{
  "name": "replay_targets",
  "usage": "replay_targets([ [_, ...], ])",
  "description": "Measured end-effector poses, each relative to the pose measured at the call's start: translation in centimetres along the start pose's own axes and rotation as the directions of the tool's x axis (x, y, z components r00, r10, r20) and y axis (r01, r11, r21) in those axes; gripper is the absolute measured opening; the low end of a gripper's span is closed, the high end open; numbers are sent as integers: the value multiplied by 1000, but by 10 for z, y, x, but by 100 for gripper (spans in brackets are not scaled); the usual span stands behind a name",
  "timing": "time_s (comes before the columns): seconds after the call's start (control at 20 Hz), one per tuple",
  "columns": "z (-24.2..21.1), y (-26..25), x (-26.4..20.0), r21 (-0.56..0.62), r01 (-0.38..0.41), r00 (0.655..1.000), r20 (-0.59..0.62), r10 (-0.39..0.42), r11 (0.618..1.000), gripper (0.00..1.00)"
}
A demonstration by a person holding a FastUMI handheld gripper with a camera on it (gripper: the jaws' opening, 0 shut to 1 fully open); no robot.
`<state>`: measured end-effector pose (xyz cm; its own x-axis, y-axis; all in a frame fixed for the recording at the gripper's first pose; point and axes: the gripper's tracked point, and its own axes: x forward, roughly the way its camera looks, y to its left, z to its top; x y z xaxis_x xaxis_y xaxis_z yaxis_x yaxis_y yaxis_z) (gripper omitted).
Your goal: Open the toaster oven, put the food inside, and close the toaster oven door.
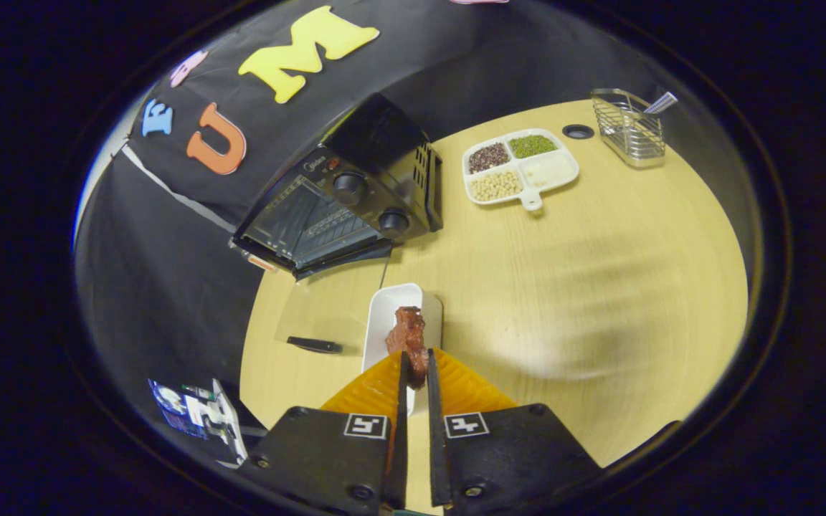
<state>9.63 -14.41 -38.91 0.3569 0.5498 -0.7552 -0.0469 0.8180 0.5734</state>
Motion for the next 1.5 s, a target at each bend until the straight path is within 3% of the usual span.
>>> replay_targets([
  [0.2,-4,11,-16,-31,23,999,29,-22,999,8],
  [0.55,-2,63,-59,-207,136,983,147,-106,969,8],
  [0.85,-13,130,-63,-393,298,937,293,-189,870,8],
  [1.1,-16,193,-50,-468,418,869,455,-193,778,8],
  [1.5,1,241,-2,-421,473,794,584,-168,774,8],
])
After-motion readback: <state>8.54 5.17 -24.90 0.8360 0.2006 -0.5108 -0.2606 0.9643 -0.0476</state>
